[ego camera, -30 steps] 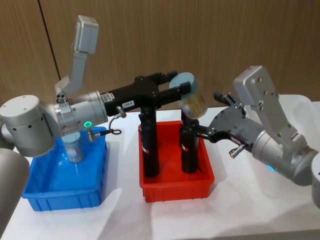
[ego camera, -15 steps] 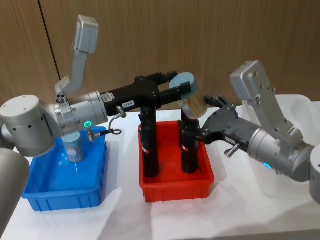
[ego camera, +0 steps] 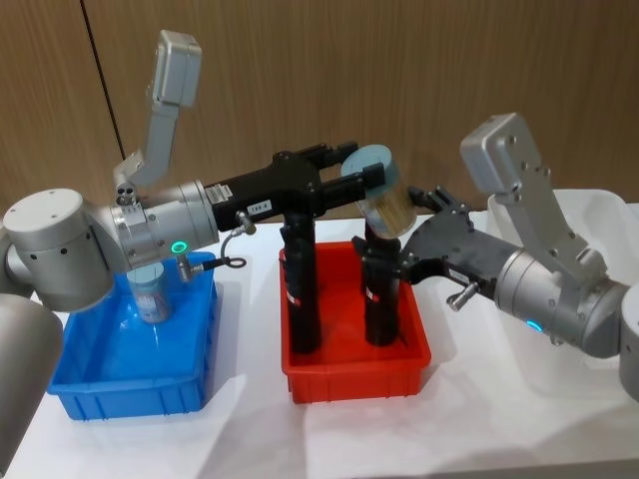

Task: Pick the cotton swabs from the blue box and place them into the white box.

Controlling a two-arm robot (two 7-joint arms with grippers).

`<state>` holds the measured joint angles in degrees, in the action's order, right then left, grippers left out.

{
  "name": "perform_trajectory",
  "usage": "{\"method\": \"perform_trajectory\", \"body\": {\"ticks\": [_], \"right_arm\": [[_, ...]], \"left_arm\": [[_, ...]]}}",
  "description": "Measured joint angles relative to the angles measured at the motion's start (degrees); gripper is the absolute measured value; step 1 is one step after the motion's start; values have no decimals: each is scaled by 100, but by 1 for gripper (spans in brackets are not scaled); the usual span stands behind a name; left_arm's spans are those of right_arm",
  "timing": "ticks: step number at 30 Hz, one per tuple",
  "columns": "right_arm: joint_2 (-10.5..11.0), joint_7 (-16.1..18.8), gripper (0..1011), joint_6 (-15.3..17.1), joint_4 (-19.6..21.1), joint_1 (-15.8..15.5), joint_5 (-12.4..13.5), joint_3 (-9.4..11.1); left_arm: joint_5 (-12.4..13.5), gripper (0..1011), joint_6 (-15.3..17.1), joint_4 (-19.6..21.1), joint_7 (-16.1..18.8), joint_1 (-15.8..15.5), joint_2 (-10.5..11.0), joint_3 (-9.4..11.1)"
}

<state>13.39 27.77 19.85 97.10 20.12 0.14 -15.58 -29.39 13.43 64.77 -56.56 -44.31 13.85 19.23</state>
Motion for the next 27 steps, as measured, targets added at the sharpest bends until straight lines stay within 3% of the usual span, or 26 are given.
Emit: {"method": "perform_trajectory", "body": {"ticks": [27], "right_arm": [[-43,-29,1002,19,-95,166,3,-45]], "left_arm": [[0,659,0,0,0,0,0,0]]}}
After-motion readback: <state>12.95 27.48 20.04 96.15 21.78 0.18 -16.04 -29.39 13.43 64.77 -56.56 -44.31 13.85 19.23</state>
